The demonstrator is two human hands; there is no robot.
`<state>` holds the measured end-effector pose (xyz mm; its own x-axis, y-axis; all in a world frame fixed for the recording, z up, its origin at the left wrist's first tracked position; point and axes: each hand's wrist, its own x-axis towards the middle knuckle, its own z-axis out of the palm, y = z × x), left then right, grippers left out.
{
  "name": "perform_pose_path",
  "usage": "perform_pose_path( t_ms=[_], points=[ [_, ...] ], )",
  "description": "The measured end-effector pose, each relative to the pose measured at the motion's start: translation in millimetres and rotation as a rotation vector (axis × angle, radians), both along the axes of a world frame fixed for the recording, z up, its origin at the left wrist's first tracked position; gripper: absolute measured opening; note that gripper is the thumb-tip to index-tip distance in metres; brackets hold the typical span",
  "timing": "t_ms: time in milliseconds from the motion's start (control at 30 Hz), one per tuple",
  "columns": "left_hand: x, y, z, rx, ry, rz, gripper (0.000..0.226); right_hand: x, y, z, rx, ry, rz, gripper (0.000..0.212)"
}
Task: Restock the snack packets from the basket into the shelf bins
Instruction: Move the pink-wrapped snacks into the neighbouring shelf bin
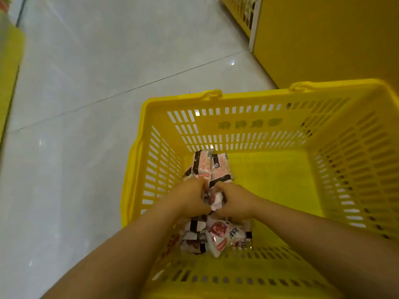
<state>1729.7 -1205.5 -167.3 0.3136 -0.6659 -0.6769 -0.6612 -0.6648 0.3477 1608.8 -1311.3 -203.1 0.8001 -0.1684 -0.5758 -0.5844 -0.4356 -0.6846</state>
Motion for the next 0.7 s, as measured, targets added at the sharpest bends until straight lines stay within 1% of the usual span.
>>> perform_pose_path(
  t_ms=[33,100,167,267,400,500,567,600,633,700],
  points=[
    [-1,-2,0,-0.044,0.036,0.037,0.036,-4,-6,2,0.013,-0.006,-0.059,0.047],
    [-5,-6,1,-0.12,0.107,0.104,0.027,-13,-25,7,0.036,-0.018,-0.215,0.044],
    [-11,-13,-1,-0.213,0.175,0.152,0.026,-25,-48,12,0.024,-0.007,-0.328,0.044],
    [-21,-25,-3,-0.349,0.297,0.234,0.03,-48,-78,14,0.016,0.045,-0.416,0.044],
    [-29,-49,-8,-0.458,0.419,0.338,0.031,-73,-95,3,0.091,-0.037,-0.604,0.039],
    [-35,-67,-17,-0.498,0.505,0.429,0.026,-81,-100,-6,0.131,-0.031,-0.638,0.043],
    [-40,-74,-25,-0.512,0.512,0.45,0.023,-85,-105,-12,0.183,0.023,-0.647,0.045],
    [-42,-76,-30,-0.52,0.497,0.45,0.023,-87,-108,-14,0.176,0.061,-0.652,0.042],
    [-43,-78,-33,-0.529,0.474,0.447,0.024,-88,-111,-17,0.145,0.09,-0.659,0.037],
    [-45,-79,-38,-0.554,0.441,0.461,0.025,-93,-114,-22,0.009,0.132,-0.634,0.028]
  ],
)
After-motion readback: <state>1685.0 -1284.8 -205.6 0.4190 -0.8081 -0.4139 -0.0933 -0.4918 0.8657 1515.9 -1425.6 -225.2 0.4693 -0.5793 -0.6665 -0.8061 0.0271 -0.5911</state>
